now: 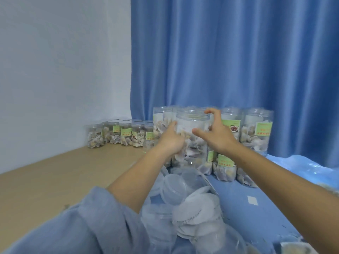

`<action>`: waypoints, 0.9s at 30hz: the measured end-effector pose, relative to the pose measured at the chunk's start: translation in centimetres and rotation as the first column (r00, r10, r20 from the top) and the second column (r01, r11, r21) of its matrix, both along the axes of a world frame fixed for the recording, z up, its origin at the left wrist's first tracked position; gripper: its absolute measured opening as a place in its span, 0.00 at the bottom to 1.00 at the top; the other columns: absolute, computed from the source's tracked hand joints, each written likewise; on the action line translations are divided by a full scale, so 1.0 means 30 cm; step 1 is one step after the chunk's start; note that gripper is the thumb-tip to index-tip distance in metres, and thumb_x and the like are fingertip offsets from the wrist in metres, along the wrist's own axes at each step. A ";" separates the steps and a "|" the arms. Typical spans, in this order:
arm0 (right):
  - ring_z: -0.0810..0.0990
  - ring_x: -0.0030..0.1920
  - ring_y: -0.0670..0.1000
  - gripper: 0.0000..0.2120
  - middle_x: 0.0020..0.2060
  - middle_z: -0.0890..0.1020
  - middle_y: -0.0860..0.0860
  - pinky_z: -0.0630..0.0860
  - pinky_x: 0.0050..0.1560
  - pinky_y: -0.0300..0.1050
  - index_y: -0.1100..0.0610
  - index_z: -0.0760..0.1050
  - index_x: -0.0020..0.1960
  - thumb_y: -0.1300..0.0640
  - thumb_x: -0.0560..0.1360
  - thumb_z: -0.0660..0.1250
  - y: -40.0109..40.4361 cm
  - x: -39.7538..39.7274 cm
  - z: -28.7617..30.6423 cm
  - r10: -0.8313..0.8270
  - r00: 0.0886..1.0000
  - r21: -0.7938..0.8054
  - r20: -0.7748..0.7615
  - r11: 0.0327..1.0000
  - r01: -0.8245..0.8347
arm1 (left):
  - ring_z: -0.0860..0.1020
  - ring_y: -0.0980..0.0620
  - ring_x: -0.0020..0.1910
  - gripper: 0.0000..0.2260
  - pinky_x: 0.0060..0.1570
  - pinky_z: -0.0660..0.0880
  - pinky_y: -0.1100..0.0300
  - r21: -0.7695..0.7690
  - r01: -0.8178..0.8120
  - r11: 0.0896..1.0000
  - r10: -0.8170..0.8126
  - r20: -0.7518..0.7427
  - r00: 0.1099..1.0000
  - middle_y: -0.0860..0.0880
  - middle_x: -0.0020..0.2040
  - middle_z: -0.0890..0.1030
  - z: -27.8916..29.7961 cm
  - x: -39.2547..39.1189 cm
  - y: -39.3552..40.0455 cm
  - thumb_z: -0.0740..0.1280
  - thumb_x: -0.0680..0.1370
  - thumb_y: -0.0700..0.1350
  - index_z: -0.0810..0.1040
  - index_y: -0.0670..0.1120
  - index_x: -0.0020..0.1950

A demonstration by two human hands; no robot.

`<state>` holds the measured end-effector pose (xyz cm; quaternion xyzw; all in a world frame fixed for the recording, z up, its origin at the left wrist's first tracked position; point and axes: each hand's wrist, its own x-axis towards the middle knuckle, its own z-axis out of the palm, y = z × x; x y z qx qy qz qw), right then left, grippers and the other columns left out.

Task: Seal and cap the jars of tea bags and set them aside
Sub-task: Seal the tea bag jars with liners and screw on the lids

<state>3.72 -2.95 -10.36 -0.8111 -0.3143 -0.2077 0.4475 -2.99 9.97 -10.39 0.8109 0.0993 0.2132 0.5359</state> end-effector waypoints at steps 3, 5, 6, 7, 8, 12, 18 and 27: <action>0.70 0.29 0.50 0.26 0.31 0.71 0.52 0.66 0.31 0.43 0.46 0.58 0.63 0.50 0.72 0.69 -0.131 -0.016 -0.041 -0.020 1.000 -0.017 -0.008 1.000 0.020 | 0.73 0.40 0.63 0.29 0.61 0.73 0.47 0.000 0.034 0.999 -0.034 -0.019 0.999 0.42 0.69 0.71 -0.036 -0.004 -0.113 0.57 0.76 0.34 0.57 0.52 0.75; 0.71 0.28 0.50 0.26 0.32 0.71 0.51 0.68 0.31 0.43 0.46 0.59 0.63 0.49 0.72 0.70 -0.217 -0.023 -0.074 -0.045 0.999 -0.050 -0.009 0.998 0.045 | 0.73 0.40 0.63 0.27 0.61 0.73 0.46 -0.020 0.055 0.998 -0.056 -0.046 0.997 0.43 0.68 0.71 -0.075 0.004 -0.192 0.57 0.76 0.33 0.59 0.49 0.74; 0.72 0.28 0.49 0.26 0.32 0.72 0.49 0.69 0.30 0.41 0.45 0.59 0.63 0.49 0.72 0.70 -0.258 -0.022 -0.094 -0.055 0.998 -0.060 -0.008 0.997 0.055 | 0.73 0.40 0.63 0.25 0.61 0.73 0.46 -0.041 0.067 0.997 -0.069 -0.060 0.996 0.43 0.68 0.71 -0.100 0.013 -0.231 0.57 0.76 0.34 0.61 0.47 0.73; 0.72 0.29 0.46 0.26 0.32 0.72 0.47 0.69 0.29 0.36 0.45 0.59 0.62 0.50 0.71 0.71 -0.298 -0.021 -0.115 -0.061 0.998 -0.067 -0.006 0.996 0.061 | 0.73 0.40 0.63 0.24 0.61 0.73 0.45 -0.063 0.075 0.995 -0.080 -0.073 0.994 0.43 0.68 0.72 -0.125 0.022 -0.270 0.57 0.76 0.34 0.62 0.46 0.72; 0.73 0.32 0.42 0.26 0.34 0.73 0.45 0.67 0.29 0.31 0.44 0.59 0.62 0.50 0.71 0.71 -0.336 -0.019 -0.136 -0.070 0.998 -0.074 -0.006 0.995 0.069 | 0.74 0.40 0.62 0.23 0.61 0.73 0.44 -0.077 0.075 0.994 -0.082 -0.087 0.993 0.43 0.66 0.73 -0.151 0.033 -0.309 0.57 0.76 0.35 0.63 0.46 0.71; 0.76 0.34 0.45 0.26 0.35 0.74 0.46 0.68 0.32 0.33 0.41 0.59 0.59 0.49 0.70 0.71 -0.466 -0.015 -0.246 -0.134 0.991 -0.082 -0.028 0.988 0.132 | 0.75 0.40 0.60 0.20 0.59 0.74 0.45 -0.128 0.051 0.990 -0.066 -0.110 0.992 0.46 0.62 0.74 -0.259 0.064 -0.453 0.57 0.77 0.36 0.65 0.45 0.70; 0.78 0.38 0.49 0.25 0.38 0.75 0.49 0.71 0.39 0.38 0.34 0.58 0.53 0.47 0.69 0.72 -0.518 -0.013 -0.440 -0.105 0.988 -0.059 -0.117 0.993 0.099 | 0.74 0.40 0.59 0.19 0.53 0.72 0.55 -0.236 -0.087 0.968 0.045 -0.177 0.983 0.41 0.63 0.75 -0.423 0.075 -0.569 0.59 0.77 0.39 0.66 0.43 0.68; 0.78 0.56 0.45 0.38 0.61 0.76 0.43 0.72 0.54 0.37 0.29 0.50 0.68 0.37 0.67 0.69 -0.464 -0.035 -0.569 -0.015 0.994 0.110 -0.105 0.994 0.027 | 0.74 0.42 0.59 0.24 0.52 0.71 0.55 -0.264 -0.165 0.950 0.140 -0.110 0.984 0.42 0.62 0.74 -0.477 0.029 -0.561 0.62 0.76 0.39 0.62 0.44 0.71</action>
